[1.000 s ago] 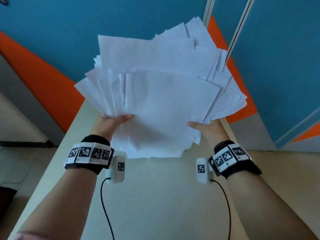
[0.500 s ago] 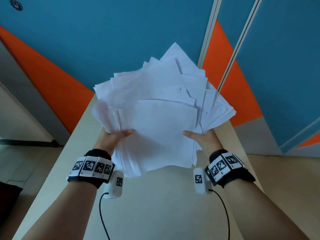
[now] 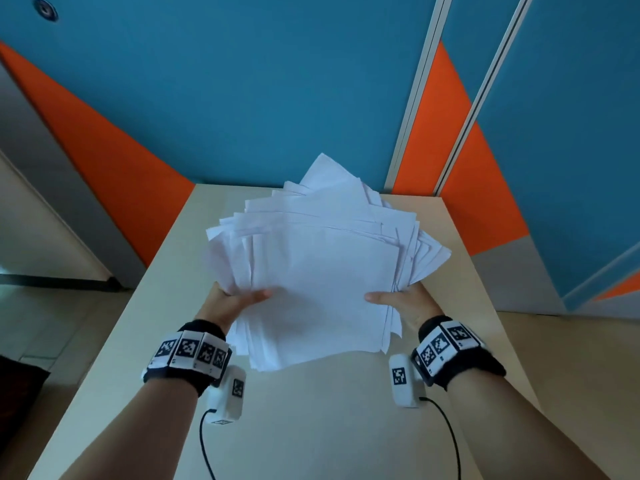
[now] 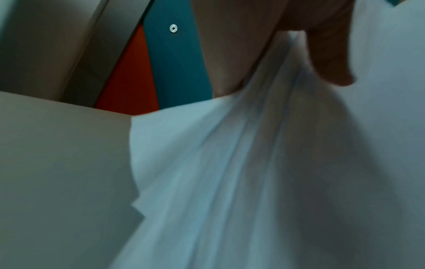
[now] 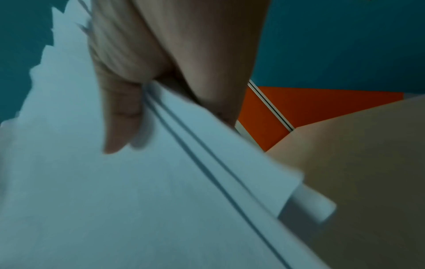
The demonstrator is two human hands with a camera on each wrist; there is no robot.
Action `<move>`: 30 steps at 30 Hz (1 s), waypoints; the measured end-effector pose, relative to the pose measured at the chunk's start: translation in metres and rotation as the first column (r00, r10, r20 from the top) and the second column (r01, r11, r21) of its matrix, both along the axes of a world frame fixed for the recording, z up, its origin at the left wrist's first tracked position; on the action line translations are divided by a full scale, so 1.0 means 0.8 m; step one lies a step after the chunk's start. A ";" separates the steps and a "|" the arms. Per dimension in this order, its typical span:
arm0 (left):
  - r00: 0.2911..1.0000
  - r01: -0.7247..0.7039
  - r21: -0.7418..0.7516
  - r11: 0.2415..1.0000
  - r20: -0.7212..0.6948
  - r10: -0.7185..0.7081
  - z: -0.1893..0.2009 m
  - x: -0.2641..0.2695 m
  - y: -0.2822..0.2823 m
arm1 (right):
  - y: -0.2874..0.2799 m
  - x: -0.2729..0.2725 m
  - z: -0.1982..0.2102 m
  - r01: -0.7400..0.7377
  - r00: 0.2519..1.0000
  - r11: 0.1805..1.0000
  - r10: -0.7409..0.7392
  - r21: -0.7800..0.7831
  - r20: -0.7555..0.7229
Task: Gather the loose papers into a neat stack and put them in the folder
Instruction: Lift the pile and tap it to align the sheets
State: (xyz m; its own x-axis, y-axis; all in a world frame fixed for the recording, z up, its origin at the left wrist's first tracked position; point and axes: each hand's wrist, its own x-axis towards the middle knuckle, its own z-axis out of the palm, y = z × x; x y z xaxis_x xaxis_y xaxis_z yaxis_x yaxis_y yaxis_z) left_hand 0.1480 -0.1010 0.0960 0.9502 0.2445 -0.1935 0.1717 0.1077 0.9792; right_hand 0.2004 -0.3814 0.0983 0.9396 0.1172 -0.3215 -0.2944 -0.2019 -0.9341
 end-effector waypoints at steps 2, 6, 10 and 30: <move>0.996 0.066 0.011 0.998 -0.064 -0.065 -0.006 -0.003 0.002 | 0.000 -0.001 -0.002 -0.034 0.999 0.997 0.032 -0.063 -0.024; 0.978 -0.122 0.122 0.985 -0.157 0.141 -0.013 0.003 -0.012 | 0.012 0.000 0.003 -0.003 1.000 0.995 0.006 -0.098 0.029; 0.961 -0.258 0.081 0.963 -0.083 0.265 -0.003 0.014 -0.013 | 0.008 0.006 0.036 -0.037 0.998 0.999 0.039 -0.034 0.049; 0.762 -0.299 -0.273 0.915 -0.645 0.057 -0.145 -0.050 -0.052 | 0.005 -0.042 -0.129 0.164 0.869 0.984 -0.107 0.075 -0.483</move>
State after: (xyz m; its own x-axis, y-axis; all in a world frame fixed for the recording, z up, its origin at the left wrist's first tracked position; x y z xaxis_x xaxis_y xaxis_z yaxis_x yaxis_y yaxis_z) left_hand 0.1082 -0.1425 -0.0200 0.5402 0.1999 -0.8174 0.6610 0.5004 0.5592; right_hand 0.1667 -0.3778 -0.0053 0.6852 0.0607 -0.7258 -0.7255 -0.0320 -0.6875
